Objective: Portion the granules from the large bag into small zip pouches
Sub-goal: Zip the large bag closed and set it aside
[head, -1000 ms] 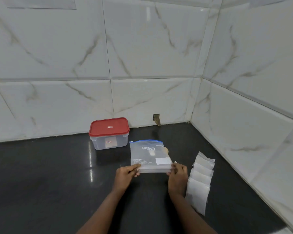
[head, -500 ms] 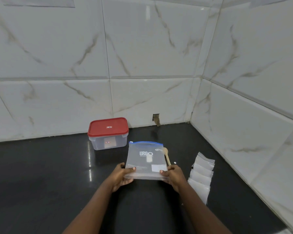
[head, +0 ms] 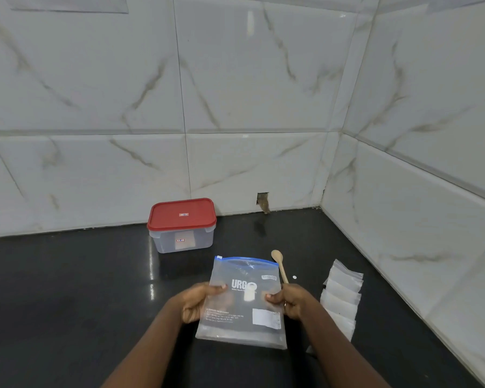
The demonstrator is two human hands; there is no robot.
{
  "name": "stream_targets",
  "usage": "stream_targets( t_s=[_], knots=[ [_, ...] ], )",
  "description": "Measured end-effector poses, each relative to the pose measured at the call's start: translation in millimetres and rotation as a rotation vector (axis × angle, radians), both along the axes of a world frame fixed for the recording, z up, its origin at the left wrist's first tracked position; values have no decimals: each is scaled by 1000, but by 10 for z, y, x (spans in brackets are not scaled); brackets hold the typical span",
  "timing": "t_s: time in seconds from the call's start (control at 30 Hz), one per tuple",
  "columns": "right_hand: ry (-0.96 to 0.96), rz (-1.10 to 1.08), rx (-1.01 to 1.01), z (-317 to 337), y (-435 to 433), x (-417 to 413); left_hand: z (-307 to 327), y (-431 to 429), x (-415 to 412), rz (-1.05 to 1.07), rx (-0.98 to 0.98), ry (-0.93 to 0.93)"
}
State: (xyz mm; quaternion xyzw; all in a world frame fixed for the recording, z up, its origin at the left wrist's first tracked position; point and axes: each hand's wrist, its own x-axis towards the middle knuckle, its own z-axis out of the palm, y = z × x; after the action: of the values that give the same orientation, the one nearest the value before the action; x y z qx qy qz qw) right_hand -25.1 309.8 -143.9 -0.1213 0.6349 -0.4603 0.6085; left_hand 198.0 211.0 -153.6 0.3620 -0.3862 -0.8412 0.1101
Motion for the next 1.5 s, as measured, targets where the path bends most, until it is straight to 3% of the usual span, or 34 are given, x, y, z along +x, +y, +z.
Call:
stream_targets(
  t_s=[0.1, 0.2, 0.33, 0.47, 0.67, 1.0, 1.1, 1.2, 1.27, 1.4, 1.5],
  knots=[
    [2, 46, -4, 31, 6, -57, 4, -84, -62, 143, -85, -15],
    [-22, 58, -53, 100, -17, -127, 39, -136, -61, 116, -158, -30],
    [-85, -82, -222, 194, -188, -181, 217, -179, -97, 34, -204, 6],
    [74, -66, -247, 356, -290, -146, 436, -252, -230, 296, -374, 38],
    [100, -67, -372, 557, -383, -223, 648, -398, -273, 513, -660, -141],
    [388, -251, -518, 1056, -557, -246, 1035, -360, -377, 697, -685, 8],
    [594, -312, -509, 1197, -591, -149, 1137, -385, -416, 837, -724, -2],
    [1144, -329, -529, 1306, -582, 58, 1202, -373, -470, 903, -832, -60],
    [1378, -186, -665, 1365, -633, 222, 1254, -310, -521, 909, -925, -96],
    [1478, 216, -644, 1473, -801, 534, 1350, -167, -638, 880, -1005, -102],
    [1556, 249, -684, 1530, -871, 653, 1372, -127, -669, 857, -1047, -116]
  ],
)
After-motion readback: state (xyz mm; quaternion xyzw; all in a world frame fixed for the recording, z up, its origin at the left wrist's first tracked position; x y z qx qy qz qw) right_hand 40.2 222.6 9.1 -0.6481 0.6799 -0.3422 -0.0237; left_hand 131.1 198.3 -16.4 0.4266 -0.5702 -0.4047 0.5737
